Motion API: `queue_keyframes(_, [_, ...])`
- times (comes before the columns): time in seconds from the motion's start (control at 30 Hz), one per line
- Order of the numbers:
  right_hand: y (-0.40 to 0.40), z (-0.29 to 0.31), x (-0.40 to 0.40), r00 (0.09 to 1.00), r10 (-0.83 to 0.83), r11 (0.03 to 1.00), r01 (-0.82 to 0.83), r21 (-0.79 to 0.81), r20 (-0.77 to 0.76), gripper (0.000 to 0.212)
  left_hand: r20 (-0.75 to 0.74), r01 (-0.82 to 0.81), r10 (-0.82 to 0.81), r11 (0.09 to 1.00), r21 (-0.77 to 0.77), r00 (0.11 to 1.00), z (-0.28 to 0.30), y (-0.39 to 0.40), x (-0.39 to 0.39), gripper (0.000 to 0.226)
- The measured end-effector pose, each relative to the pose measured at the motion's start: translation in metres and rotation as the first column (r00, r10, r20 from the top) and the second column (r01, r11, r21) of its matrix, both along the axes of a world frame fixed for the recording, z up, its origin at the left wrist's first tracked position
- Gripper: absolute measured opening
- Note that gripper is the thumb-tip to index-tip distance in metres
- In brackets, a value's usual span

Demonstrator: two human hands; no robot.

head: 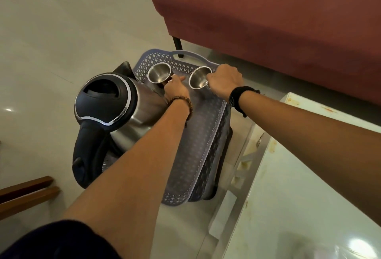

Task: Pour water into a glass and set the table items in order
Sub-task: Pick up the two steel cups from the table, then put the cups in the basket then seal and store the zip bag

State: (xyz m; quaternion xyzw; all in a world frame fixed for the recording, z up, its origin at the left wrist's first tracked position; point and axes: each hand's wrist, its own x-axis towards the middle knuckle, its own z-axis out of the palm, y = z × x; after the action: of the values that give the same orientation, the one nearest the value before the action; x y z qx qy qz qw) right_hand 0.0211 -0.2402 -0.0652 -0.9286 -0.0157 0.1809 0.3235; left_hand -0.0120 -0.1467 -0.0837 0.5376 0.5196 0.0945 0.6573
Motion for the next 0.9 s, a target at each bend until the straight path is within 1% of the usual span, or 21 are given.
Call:
queue_keyframes(0.1, [0.005,-0.002,0.0,0.998,0.066,0.997,-0.066,-0.048,0.009,0.028,0.003,0.015,-0.015,1.0,0.004,1.0,-0.004,0.006,0.004,0.036])
queue_keyframes(0.2, [0.01,-0.006,0.001,0.993,0.115,0.989,-0.116,-0.091,-0.01,0.024,0.002,-0.065,0.065,0.998,0.005,0.998,-0.005,0.005,0.003,0.034])
queue_keyframes(0.23, [0.012,-0.007,0.002,0.993,0.119,0.989,-0.119,-0.091,0.002,0.022,-0.005,-0.087,0.087,0.995,0.039,0.996,-0.005,0.004,0.002,0.034])
queue_keyframes(0.3, [0.017,-0.008,0.004,0.995,0.099,0.992,-0.096,-0.085,0.03,0.025,-0.06,-0.101,0.108,0.99,0.103,0.992,-0.002,0.002,0.002,0.038])
queue_keyframes(0.37, [0.021,-0.008,0.007,0.998,0.052,0.998,-0.051,-0.044,0.038,0.028,-0.057,-0.092,0.099,0.99,0.111,0.993,-0.002,-0.002,0.003,0.041])
queue_keyframes(0.43, [0.021,-0.008,0.009,1.0,-0.001,1.0,0.001,0.006,0.02,0.029,-0.019,-0.082,0.085,0.989,0.122,0.996,-0.004,-0.004,0.0,0.029])
queue_keyframes(0.5, [0.019,-0.009,0.009,1.0,-0.009,0.999,0.01,0.042,-0.013,0.025,0.006,-0.062,0.062,0.99,0.126,0.998,-0.004,-0.007,-0.005,0.02])
queue_keyframes(0.63, [0.016,-0.005,0.0,0.999,0.016,0.986,-0.01,0.165,-0.037,0.015,0.013,0.025,-0.027,0.988,0.149,1.0,-0.005,-0.018,-0.019,0.034])
queue_keyframes(0.7, [0.005,0.003,-0.013,0.999,0.007,0.979,-0.017,0.205,0.048,0.015,0.058,0.057,-0.07,0.98,0.189,0.996,0.002,-0.037,-0.034,0.037])
queue_keyframes(0.77, [-0.013,0.012,-0.033,0.986,-0.029,0.959,-0.018,0.283,0.162,0.018,0.179,0.072,-0.127,0.956,0.284,0.976,0.009,-0.063,-0.056,0.04])
queue_keyframes(0.8, [-0.023,0.015,-0.046,0.979,-0.054,0.94,-0.017,0.34,0.196,0.02,0.225,0.085,-0.172,0.933,0.35,0.959,0.013,-0.077,-0.07,0.042])
queue_keyframes(0.87, [-0.054,0.018,-0.074,0.972,-0.114,0.903,0.016,0.429,0.205,0.02,0.236,0.162,-0.303,0.864,0.476,0.923,0.016,-0.112,-0.103,0.044])
queue_keyframes(0.9, [-0.074,0.016,-0.09,0.973,-0.152,0.887,0.056,0.459,0.175,0.019,0.219,0.215,-0.369,0.831,0.512,0.903,0.014,-0.131,-0.122,0.045])
